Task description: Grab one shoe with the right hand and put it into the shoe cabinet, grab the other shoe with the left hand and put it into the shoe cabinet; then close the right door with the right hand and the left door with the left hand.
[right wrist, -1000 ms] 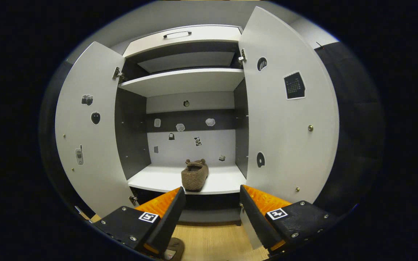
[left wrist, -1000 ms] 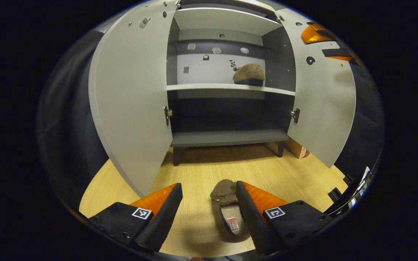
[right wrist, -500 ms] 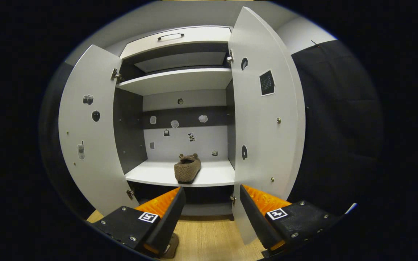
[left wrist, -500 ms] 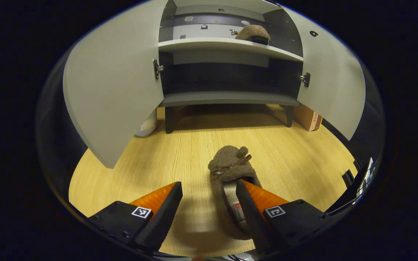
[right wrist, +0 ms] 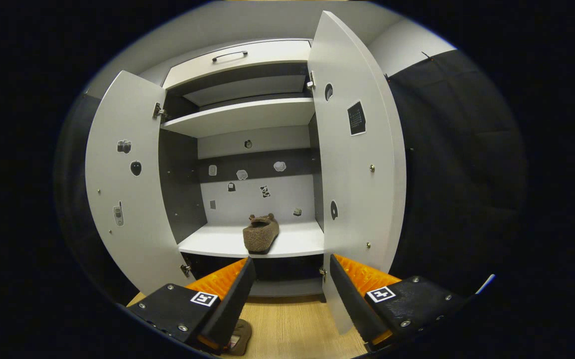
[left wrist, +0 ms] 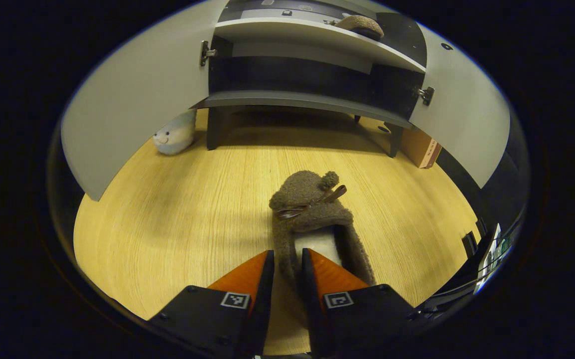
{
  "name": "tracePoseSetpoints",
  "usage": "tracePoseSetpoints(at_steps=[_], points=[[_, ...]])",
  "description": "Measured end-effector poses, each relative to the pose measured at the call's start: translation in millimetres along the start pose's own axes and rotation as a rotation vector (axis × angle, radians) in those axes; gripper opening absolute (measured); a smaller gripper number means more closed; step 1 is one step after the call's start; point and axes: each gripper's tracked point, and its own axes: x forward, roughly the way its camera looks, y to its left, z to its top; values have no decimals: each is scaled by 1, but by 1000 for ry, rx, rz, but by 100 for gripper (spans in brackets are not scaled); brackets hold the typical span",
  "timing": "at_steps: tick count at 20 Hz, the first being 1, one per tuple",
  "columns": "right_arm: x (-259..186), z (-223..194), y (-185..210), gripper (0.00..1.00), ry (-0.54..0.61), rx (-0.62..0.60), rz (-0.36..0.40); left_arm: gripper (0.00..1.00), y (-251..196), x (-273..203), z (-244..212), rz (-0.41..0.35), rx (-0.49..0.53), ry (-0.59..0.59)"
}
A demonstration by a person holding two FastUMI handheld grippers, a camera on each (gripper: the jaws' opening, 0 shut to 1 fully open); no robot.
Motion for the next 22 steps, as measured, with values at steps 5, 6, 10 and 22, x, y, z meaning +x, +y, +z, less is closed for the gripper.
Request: tracePoseSetpoints(at_steps=[5,6,10,22], points=[[-4,3,8,93,-12,-9,14,5,13,-1,8,44,12,71],[-6,4,10,93,-17,-15,17,7,12,-5,15,34,-3,74],[-9,10,17,93,-38,-20,42,7,2,-45,47,7,-37,46],[-4,16,35,93,-71,-39,112,7,-24,-172,248,-25,-47,-263]])
